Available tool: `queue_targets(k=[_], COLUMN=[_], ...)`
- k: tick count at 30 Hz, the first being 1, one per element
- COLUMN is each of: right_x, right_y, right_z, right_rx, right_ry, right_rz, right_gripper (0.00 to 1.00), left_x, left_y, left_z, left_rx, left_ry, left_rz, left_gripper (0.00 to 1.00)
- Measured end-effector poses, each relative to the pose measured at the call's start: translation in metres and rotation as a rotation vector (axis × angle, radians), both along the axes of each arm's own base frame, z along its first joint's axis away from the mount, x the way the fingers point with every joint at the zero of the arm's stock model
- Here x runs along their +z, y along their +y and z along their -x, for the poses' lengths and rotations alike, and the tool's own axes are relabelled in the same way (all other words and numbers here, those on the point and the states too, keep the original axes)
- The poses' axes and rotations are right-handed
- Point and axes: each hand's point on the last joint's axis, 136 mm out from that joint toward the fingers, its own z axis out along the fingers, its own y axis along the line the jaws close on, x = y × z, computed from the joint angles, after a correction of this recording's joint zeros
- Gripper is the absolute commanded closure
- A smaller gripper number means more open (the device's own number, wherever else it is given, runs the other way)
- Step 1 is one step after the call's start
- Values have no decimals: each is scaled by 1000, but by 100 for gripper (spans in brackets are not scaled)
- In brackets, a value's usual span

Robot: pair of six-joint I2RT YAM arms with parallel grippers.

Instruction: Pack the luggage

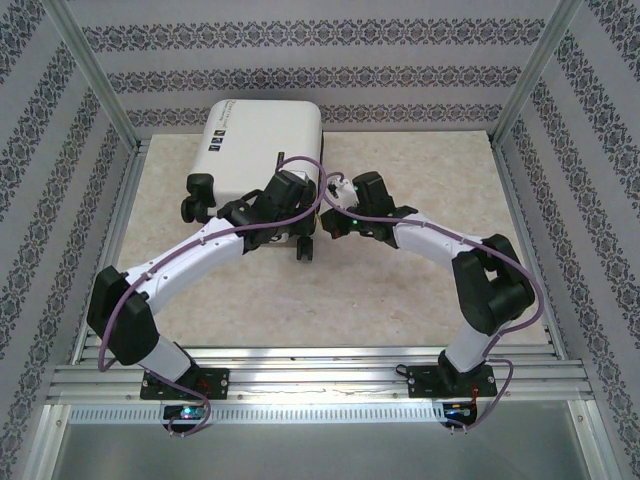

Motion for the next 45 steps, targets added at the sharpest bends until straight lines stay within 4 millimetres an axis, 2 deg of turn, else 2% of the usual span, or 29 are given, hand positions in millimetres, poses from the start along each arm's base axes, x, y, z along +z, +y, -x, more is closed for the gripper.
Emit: queue_targets(k=[28, 37, 45], right_x=[-7, -11, -14], right_y=[-14, -25, -52], right_z=[-72, -112, -159], right_rx=[-62, -114, -189], right_ry=[4, -6, -11], right_rz=[71, 65, 65], right_gripper=[100, 100, 100], left_x=[-2, -2, -2], left_y=[7, 18, 34], left_z=[27, 50, 79], left_rx=[-96, -121, -143], left_ry=[-21, -22, -41], left_rz=[13, 42, 88], left_gripper=[100, 100, 99])
